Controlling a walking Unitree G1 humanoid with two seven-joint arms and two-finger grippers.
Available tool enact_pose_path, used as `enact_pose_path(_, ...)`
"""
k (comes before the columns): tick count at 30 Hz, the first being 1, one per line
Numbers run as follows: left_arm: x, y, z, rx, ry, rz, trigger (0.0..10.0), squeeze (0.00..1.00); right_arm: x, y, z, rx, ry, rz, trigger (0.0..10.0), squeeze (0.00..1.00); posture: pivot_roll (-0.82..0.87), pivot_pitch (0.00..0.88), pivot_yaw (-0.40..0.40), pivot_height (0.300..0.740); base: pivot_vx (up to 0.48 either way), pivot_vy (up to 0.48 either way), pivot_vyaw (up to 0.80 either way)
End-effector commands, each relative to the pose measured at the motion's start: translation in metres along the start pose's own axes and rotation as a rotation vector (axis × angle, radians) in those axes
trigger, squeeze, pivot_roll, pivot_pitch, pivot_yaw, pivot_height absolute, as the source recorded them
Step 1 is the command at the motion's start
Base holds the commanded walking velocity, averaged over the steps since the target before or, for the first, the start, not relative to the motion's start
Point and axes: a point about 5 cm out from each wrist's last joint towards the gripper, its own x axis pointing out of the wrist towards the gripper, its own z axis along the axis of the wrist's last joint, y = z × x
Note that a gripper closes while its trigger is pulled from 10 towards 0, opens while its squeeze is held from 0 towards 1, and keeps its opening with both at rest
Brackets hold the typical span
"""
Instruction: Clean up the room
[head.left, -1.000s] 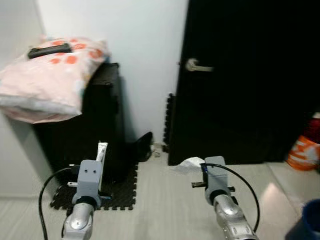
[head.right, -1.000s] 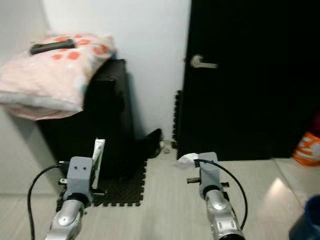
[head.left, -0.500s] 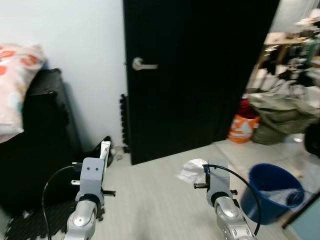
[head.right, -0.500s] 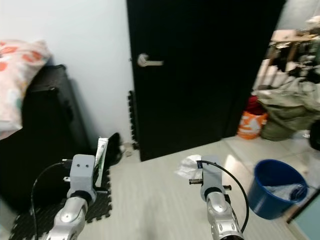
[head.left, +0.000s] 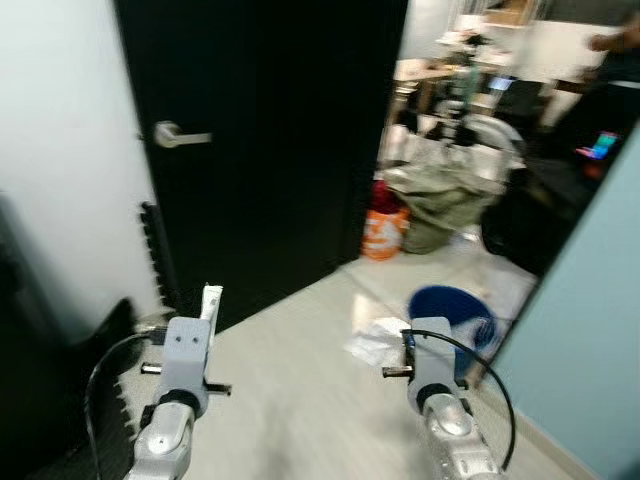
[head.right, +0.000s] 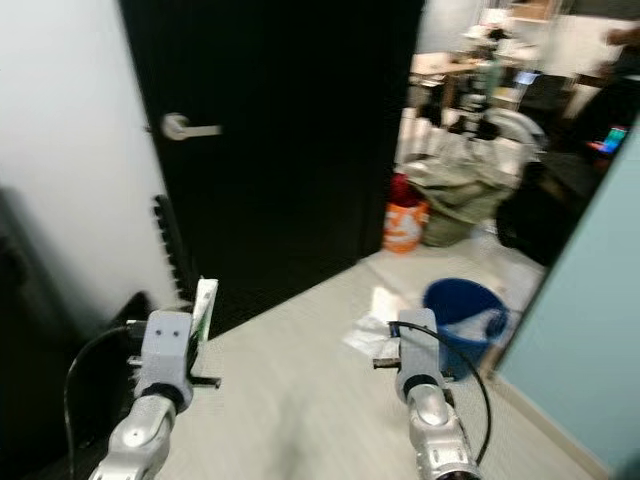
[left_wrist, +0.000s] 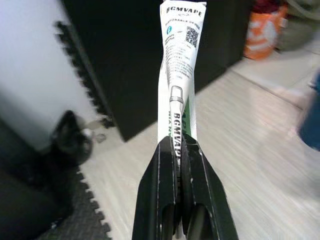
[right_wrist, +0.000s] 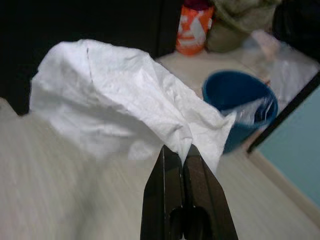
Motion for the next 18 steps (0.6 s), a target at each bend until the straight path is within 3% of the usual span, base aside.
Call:
enact_pose_path(1, -0.0002, -0.0003, -0.0042, 0.01, 0.025, 0.005, 10.0, 0.0, 0.0002, -0.0005, 0.0004, 0.011, -0.002, -0.003, 10.0, 0.0, 0.03, 0.047, -0.012, 0.694, 0.0, 0.0, -0.8)
enact_pose_path(18, 0.0012, -0.003, -0.0024, -0.014, 0.028, -0.005, 10.0, 0.0, 0.0005, -0.0011, 0.0007, 0.011, 0.001, -0.003, 10.0, 0.0, 0.03, 0.041, -0.022, 0.694, 0.0, 0.0, -0.8)
